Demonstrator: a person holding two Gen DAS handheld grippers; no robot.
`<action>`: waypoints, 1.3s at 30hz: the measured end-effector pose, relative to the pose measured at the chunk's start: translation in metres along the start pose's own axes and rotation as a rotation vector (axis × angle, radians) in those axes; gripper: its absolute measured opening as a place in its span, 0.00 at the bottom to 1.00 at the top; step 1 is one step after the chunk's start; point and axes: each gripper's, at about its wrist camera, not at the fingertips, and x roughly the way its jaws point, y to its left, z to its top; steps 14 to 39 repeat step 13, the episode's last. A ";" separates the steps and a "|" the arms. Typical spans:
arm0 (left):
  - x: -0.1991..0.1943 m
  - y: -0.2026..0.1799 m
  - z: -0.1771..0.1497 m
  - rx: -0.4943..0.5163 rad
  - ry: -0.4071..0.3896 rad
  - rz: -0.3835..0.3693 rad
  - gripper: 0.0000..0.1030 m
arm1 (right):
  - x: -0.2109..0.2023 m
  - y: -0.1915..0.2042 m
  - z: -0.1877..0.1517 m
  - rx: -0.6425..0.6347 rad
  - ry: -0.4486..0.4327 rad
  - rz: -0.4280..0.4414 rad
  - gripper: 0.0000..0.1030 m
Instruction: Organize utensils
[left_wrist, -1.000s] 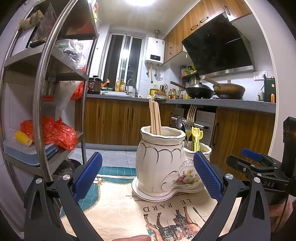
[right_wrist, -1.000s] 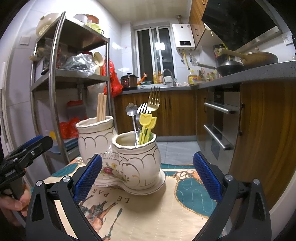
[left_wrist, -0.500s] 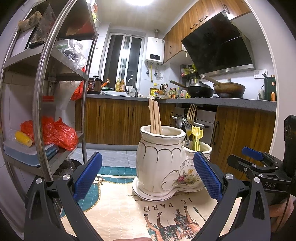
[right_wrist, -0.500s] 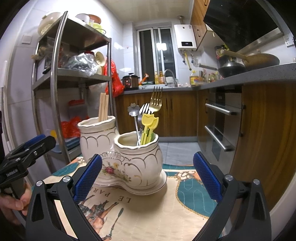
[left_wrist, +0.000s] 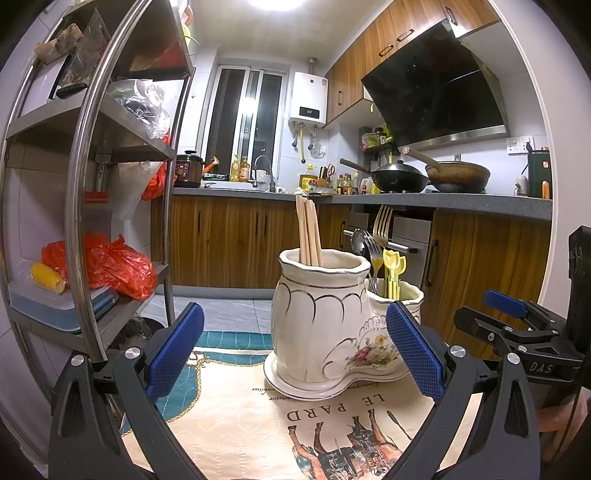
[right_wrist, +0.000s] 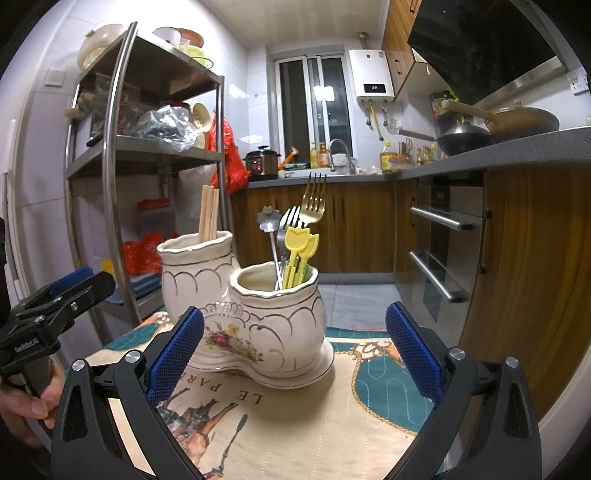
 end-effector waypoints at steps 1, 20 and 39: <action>0.000 0.000 0.000 0.000 -0.002 0.000 0.95 | 0.000 0.000 0.000 0.000 0.001 0.001 0.95; 0.001 0.003 0.003 0.004 0.017 0.001 0.95 | 0.000 0.000 0.000 -0.002 0.001 0.000 0.95; 0.001 0.003 0.003 0.004 0.017 0.001 0.95 | 0.000 0.000 0.000 -0.002 0.001 0.000 0.95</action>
